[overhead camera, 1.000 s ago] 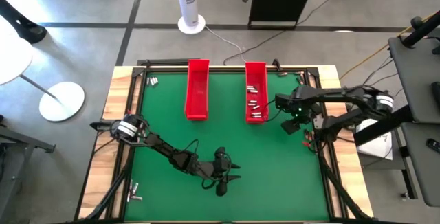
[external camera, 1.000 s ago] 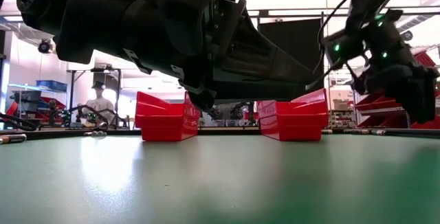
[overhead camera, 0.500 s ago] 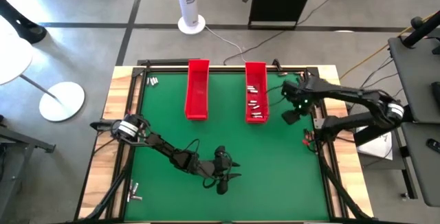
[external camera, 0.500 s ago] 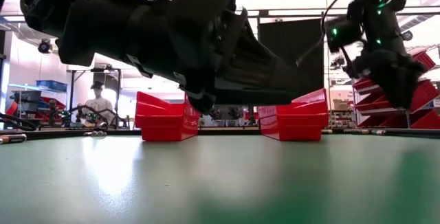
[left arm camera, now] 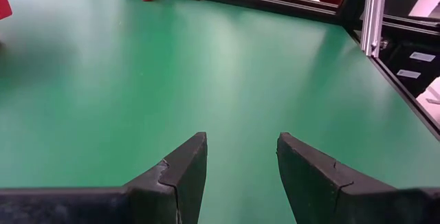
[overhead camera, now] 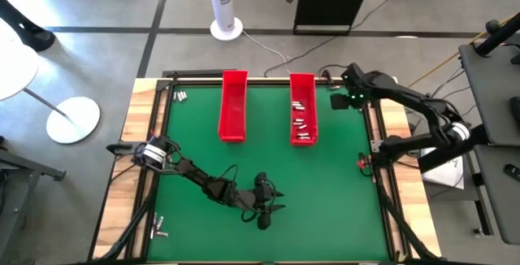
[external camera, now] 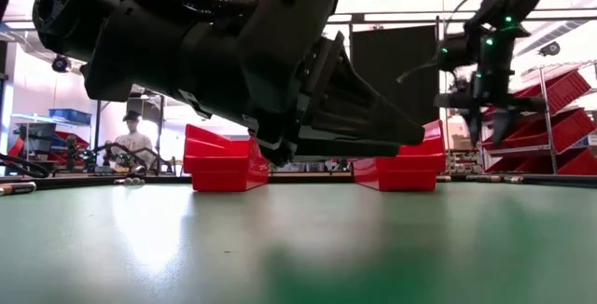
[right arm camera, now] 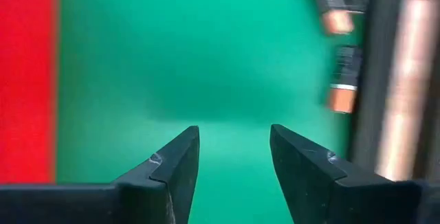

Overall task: Sort batteries
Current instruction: Put the brown battery into the left red bin

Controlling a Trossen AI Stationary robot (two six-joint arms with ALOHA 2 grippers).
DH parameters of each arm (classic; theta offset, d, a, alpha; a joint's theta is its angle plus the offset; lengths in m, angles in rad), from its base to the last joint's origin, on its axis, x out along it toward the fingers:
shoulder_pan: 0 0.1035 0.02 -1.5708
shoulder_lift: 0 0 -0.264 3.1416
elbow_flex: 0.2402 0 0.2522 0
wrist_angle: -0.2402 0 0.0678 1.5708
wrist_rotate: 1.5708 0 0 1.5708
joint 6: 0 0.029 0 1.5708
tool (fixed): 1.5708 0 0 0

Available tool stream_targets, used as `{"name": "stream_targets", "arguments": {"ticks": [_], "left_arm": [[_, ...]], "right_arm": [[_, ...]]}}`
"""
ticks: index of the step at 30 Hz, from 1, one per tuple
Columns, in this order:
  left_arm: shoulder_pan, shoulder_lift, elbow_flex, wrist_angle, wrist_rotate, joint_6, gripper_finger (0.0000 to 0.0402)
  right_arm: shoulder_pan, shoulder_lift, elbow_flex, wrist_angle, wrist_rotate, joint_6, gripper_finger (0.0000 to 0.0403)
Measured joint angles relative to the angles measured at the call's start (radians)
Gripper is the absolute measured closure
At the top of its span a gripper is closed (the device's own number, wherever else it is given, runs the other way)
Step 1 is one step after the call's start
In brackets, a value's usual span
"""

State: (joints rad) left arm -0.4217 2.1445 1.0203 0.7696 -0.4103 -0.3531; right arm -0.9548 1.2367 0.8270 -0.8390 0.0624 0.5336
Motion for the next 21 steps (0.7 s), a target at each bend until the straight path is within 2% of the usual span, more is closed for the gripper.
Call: {"name": "stream_targets", "arguments": {"ticks": [9, 14, 17, 21], "left_arm": [[0.0, 0.0, 0.003, -0.001, 0.0, 0.0, 0.0244], [0.0, 0.0, 0.009, -0.005, 0.0, 0.001, 0.0244], [0.0, 0.0, 0.009, -0.009, 0.001, 0.002, 0.0244], [0.0, 0.0, 0.008, -0.009, 0.001, 0.003, 0.0244]], "right_arm": [[0.014, 0.01, -0.005, 0.158, 0.112, 0.268, 0.0251], [0.012, 0.009, -0.009, 0.244, 0.153, 0.338, 0.0256], [0.014, 0.013, -0.009, 0.253, 0.155, 0.327, 0.026], [0.062, 0.002, -0.02, 0.159, 0.156, 0.178, 0.0266]]}}
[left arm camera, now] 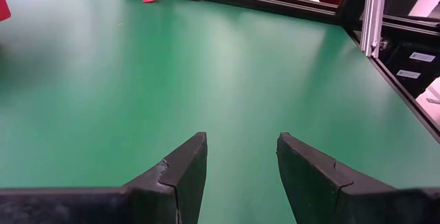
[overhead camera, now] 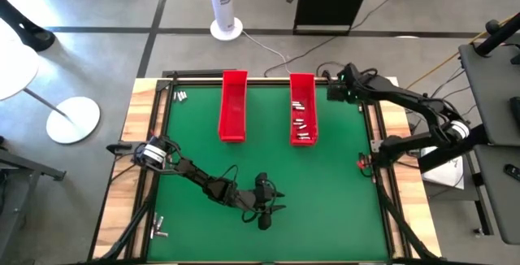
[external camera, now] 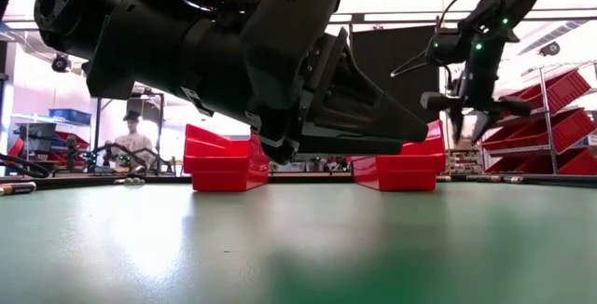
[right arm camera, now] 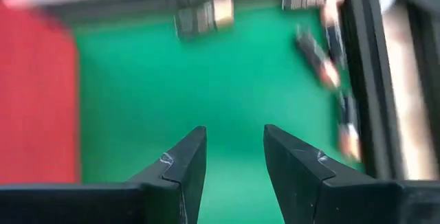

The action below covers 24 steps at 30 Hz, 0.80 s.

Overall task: Sort batteries
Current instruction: Put the brown battery into the left red bin

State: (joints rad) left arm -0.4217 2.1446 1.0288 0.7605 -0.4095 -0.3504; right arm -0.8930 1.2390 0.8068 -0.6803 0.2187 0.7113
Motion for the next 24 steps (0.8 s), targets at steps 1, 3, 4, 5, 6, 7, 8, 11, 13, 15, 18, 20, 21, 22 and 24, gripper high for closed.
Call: {"name": "stream_targets", "arguments": {"ticks": [1, 3, 4, 5, 6, 7, 8, 11, 13, 15, 18, 20, 21, 22, 24], "left_arm": [[0.0, 0.0, 0.0, 0.0, 0.0, 0.0, 0.0244], [0.0, 0.0, -0.001, 0.001, 0.0, 0.0, 0.0244], [0.0, 0.0, -0.001, 0.001, 0.0, 0.0, 0.0244], [0.0, 0.0, -0.001, 0.001, 0.0, 0.0, 0.0244], [0.003, 0.0, -0.001, 0.0, 0.0, 0.0, 0.0244], [0.006, 0.0, -0.001, 0.001, -0.001, 0.001, 0.0244], [0.01, 0.002, 0.0, 0.001, -0.003, 0.001, 0.0244], [0.018, 0.008, 0.004, 0.001, -0.007, 0.001, 0.0244], [0.022, 0.009, 0.005, 0.0, -0.01, 0.001, 0.0244], [0.028, 0.009, 0.006, 0.007, -0.013, 0.001, 0.0244], [0.041, 0.009, 0.01, 0.012, -0.047, -0.001, 0.0244], [0.05, 0.009, 0.018, 0.009, -0.063, -0.005, 0.0244], [0.054, 0.009, 0.02, 0.006, -0.065, -0.009, 0.0244], [0.055, 0.009, 0.021, 0.0, -0.066, -0.011, 0.0244], [0.054, 0.01, 0.021, -0.023, -0.066, -0.011, 0.0244]], "right_arm": [[0.026, -0.011, -0.01, -0.045, 0.007, -0.011, 0.0267], [0.103, -0.04, -0.033, -0.115, 0.041, -0.02, 0.027], [0.15, -0.06, -0.045, -0.136, 0.06, -0.02, 0.0271], [0.202, -0.08, -0.055, -0.151, 0.073, -0.015, 0.0272], [0.257, -0.101, -0.066, -0.157, 0.075, -0.002, 0.0273], [0.315, -0.122, -0.075, -0.157, 0.076, 0.013, 0.0275], [0.374, -0.144, -0.082, -0.157, 0.077, 0.035, 0.0276], [0.554, -0.217, -0.089, -0.157, 0.101, 0.084, 0.028], [0.668, -0.264, -0.092, -0.155, 0.151, 0.102, 0.028], [0.782, -0.305, -0.092, -0.15, 0.224, 0.101, 0.0278], [0.928, -0.342, -0.092, -0.151, 0.315, 0.088, 0.0273], [1.003, -0.347, -0.092, -0.153, 0.309, 0.065, 0.0271], [1.032, -0.347, -0.092, -0.154, 0.275, 0.047, 0.0271], [1.056, -0.34, -0.092, -0.157, 0.223, 0.022, 0.0271], [1.079, -0.318, -0.092, -0.179, 0.109, 0.0, 0.0272]]}}
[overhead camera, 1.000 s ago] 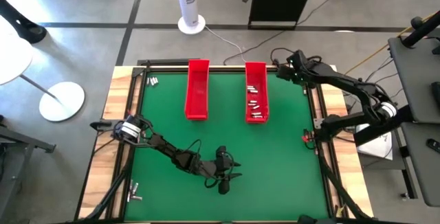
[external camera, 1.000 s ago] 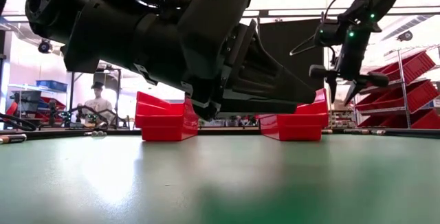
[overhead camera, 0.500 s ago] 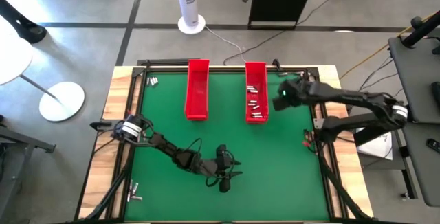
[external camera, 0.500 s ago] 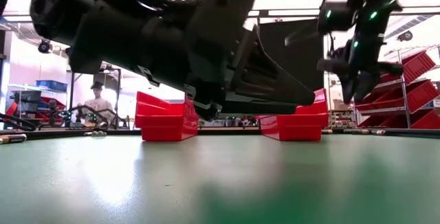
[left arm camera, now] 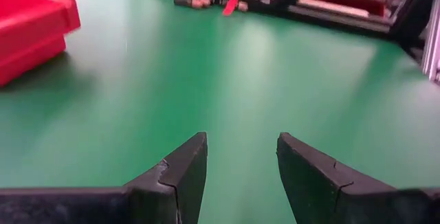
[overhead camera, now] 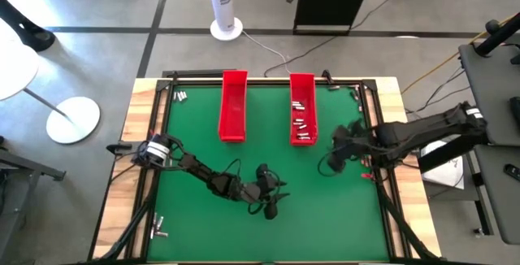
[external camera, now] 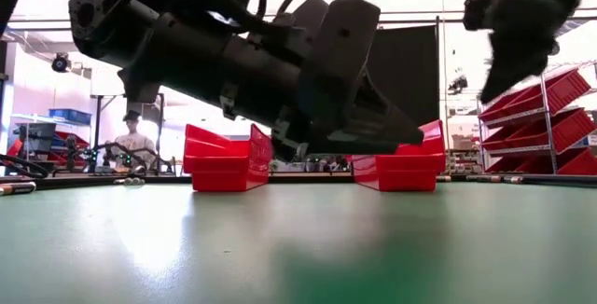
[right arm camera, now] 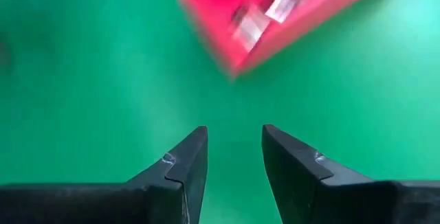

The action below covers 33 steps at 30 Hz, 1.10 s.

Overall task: Sort batteries
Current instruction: Put the brown battery into the left red bin

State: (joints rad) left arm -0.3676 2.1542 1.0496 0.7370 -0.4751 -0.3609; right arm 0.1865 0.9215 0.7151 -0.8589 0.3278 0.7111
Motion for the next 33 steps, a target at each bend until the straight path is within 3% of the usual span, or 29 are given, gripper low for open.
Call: {"name": "stream_targets", "arguments": {"ticks": [3, 9, 18, 24, 33], "left_arm": [[0.0, 0.004, 0.0, -0.033, -0.021, 0.018, 0.0244], [0.016, 0.005, -0.002, -0.087, -0.095, -0.021, 0.0244], [-0.034, 0.005, -0.004, -0.136, -0.111, -0.14, 0.0244], [-0.061, 0.005, -0.004, -0.135, -0.147, -0.252, 0.0244], [-0.134, 0.005, -0.004, -0.133, -0.146, -0.367, 0.0244]], "right_arm": [[0.001, 0.06, 0.007, -0.12, -0.146, -0.004, 0.0268], [0.001, 0.208, 0.041, -0.426, -0.17, -0.05, 0.0233], [-0.015, 0.373, 0.043, -0.498, -0.258, -0.369, 0.016], [-0.021, 0.459, 0.032, -0.562, -0.258, -0.401, 0.0125], [-0.059, 0.443, 0.028, -0.495, -0.344, -0.489, 0.0103]]}}
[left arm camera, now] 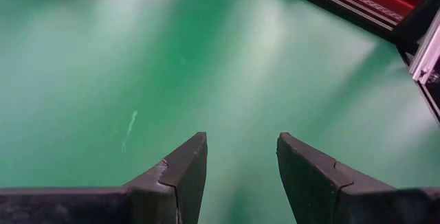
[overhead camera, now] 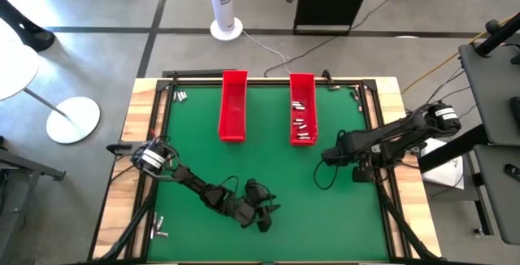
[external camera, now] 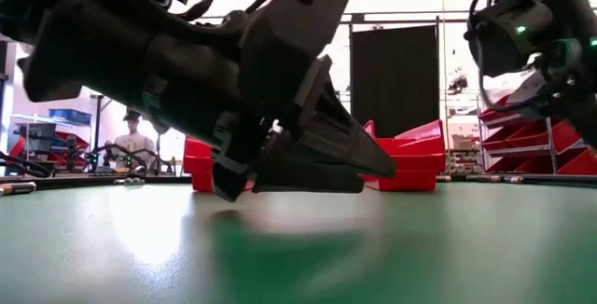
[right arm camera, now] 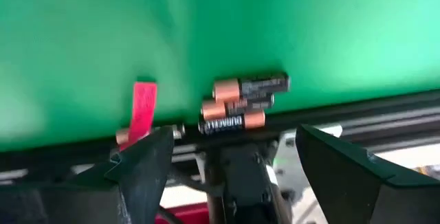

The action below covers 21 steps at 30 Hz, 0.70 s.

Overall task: Sort batteries
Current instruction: Put the brown battery into the left red bin

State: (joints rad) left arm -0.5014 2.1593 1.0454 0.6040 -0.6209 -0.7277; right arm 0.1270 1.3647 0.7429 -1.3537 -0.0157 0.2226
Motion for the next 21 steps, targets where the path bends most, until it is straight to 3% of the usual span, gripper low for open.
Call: {"name": "stream_targets", "arguments": {"ticks": [5, 11, 21], "left_arm": [[0.018, 0.0, 0.008, 0.005, 0.003, 0.014, 0.0244], [0.063, -0.022, 0.073, -0.016, 0.066, 0.141, 0.0244], [0.07, -0.047, 0.28, -0.467, 0.021, 0.283, 0.0244]], "right_arm": [[-0.061, 0.035, 0.001, 0.025, -0.019, -0.027, 0.0105], [-0.101, 0.13, 0.003, 0.056, -0.04, -0.07, 0.0085], [-0.115, 0.32, 0.004, 0.063, -0.02, -0.085, 0.0061]]}}
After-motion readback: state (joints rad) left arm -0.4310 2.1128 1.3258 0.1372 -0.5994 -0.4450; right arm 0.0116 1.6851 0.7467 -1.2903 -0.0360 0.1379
